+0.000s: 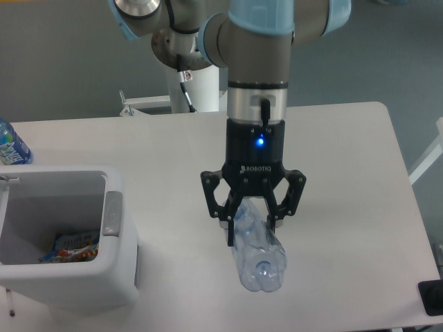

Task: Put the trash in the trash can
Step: 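Lift the bottle and carry it over the trash bin, then lower the bottle into the bin and open the gripper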

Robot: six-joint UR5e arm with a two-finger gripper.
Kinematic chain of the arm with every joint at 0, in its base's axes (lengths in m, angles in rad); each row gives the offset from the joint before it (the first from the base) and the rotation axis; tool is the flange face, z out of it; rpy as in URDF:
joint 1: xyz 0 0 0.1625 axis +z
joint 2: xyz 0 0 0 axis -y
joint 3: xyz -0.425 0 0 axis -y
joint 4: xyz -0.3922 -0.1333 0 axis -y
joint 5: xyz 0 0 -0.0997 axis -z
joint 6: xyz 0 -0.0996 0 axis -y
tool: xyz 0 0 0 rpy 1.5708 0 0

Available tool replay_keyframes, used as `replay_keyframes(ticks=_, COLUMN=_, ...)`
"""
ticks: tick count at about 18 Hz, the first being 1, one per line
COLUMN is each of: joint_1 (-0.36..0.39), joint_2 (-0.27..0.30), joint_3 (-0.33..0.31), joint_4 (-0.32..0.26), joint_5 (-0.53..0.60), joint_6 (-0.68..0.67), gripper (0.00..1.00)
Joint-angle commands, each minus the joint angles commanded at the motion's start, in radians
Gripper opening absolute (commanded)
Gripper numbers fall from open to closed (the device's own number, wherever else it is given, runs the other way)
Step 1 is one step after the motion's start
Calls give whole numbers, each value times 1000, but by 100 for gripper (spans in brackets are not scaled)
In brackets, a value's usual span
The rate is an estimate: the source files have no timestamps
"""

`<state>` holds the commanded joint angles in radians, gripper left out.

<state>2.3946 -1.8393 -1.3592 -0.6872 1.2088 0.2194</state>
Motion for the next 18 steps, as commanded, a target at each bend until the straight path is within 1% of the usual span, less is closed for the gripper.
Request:
replay_keyframes(ticks=4, joint_1=-32, joint_2=14, joint_3=20, joint_4=-2, joint_5=-17, joint_6=-8, gripper=60)
replay_keyframes(ticks=6, joint_1=-77, joint_2=17, joint_3=32, joint_4=-2, joint_5=-17, joint_6=-9, gripper=60)
replay_keyframes(ticks=7, joint_1=-86, joint_2=23, joint_3=35, joint_4=-2, joint_5=-15, joint_6=-11, gripper=60)
replay_keyframes(ticks=8, joint_1=-101, joint_2=28, joint_3=32, joint_4=-2, joint_5=-17, joint_6=-14, gripper=60)
replay_keyframes(ticks=10, joint_1=-167, joint_2=32, joint_3=22, joint_4=-2, joint_5=-14, joint_6=-17, gripper=60)
replay_keyframes(ticks=14, joint_1=-248, joint_2=25, joint_3=19, joint_4=-2, joint_5=-15, joint_6=-40, gripper=60)
replay_keyframes(ticks=18, joint_1=-316, joint_2=9, joint_3=-20, joint_4=-2, joint_5=-15, joint_6=-61, gripper=60)
